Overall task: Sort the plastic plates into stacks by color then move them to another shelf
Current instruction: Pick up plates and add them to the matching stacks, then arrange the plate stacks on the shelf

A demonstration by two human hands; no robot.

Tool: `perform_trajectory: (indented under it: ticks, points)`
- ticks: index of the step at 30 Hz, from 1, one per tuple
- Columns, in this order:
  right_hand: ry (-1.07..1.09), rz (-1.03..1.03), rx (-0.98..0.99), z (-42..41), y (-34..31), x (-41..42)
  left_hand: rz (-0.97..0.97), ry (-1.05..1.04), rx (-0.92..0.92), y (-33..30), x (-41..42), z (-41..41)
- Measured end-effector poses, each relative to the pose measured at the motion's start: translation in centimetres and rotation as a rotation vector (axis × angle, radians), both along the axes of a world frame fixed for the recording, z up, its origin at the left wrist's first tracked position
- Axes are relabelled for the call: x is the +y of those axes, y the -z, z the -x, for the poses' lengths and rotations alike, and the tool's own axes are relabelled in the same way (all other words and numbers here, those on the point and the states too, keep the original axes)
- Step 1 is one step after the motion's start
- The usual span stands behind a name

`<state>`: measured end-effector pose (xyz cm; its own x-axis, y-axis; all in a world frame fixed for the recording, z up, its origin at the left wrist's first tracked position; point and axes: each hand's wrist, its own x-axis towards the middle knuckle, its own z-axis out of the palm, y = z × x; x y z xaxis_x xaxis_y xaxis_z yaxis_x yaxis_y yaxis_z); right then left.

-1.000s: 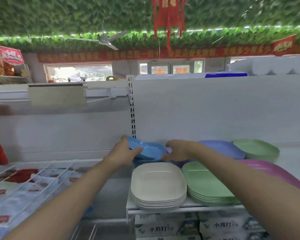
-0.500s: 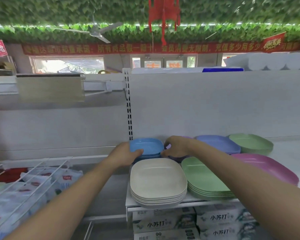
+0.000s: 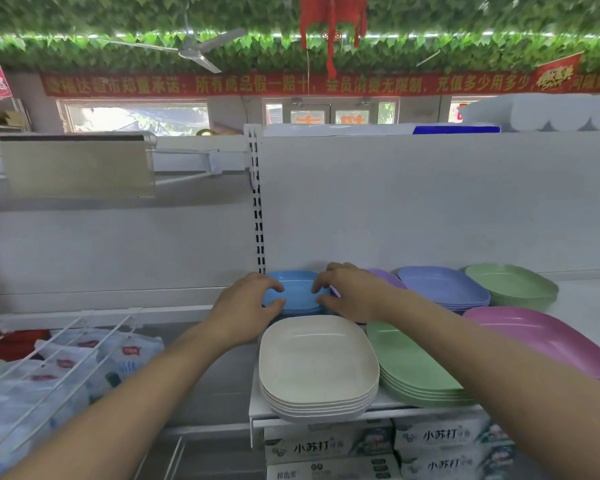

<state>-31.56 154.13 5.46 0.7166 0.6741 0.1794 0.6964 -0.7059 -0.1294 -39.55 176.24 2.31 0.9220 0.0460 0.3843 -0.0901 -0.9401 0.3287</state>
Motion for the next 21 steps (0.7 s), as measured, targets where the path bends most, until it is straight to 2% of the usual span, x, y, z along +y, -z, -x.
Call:
perform_trajectory:
  ticks: [7, 11, 15, 21]
  points:
    - [-0.084, -0.094, -0.067, 1.1, -0.7, -3.6, -0.041, 0.018, -0.084, -1.8, -1.9, 1.8]
    - [-0.120, -0.145, -0.170, 2.3, -2.1, -8.8, -0.144, 0.079, -0.199, -5.2, -6.9, 3.3]
    - [-0.097, -0.185, -0.274, 4.4, -3.0, -18.4, -0.209, 0.166, -0.264, -7.2, -17.2, 3.6]
    - [0.062, -0.193, -0.388, 8.7, -3.1, -39.9, -0.241, 0.399, -0.300, -6.5, -39.0, 2.0]
